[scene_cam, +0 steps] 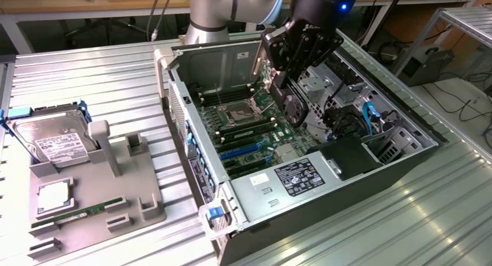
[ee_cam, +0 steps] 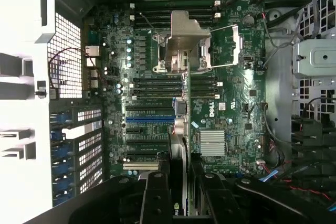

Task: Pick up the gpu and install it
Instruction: 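Insert the gpu into the slot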

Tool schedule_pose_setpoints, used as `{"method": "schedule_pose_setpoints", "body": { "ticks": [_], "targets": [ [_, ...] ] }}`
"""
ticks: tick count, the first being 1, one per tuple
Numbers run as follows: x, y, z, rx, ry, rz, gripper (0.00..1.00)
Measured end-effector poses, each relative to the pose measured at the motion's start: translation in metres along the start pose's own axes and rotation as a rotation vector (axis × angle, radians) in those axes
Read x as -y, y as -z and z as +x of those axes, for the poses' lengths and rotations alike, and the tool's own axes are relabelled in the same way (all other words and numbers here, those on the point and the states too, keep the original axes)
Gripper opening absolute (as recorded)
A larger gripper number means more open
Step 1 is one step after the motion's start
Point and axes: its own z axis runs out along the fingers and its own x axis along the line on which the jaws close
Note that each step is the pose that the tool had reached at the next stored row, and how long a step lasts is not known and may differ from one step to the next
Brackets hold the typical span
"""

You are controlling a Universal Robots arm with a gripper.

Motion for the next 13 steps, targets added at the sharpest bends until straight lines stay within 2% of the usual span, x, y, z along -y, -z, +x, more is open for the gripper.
{"method": "schedule_pose_setpoints", "body": {
  "ticks": [11,13],
  "targets": [
    [0.0,0.0,-0.0011,-0.0001,0.002,-0.0001,0.26],
    [0.0,0.0,-0.0021,-0.0011,0.021,-0.0003,0.26]
  ]
}}
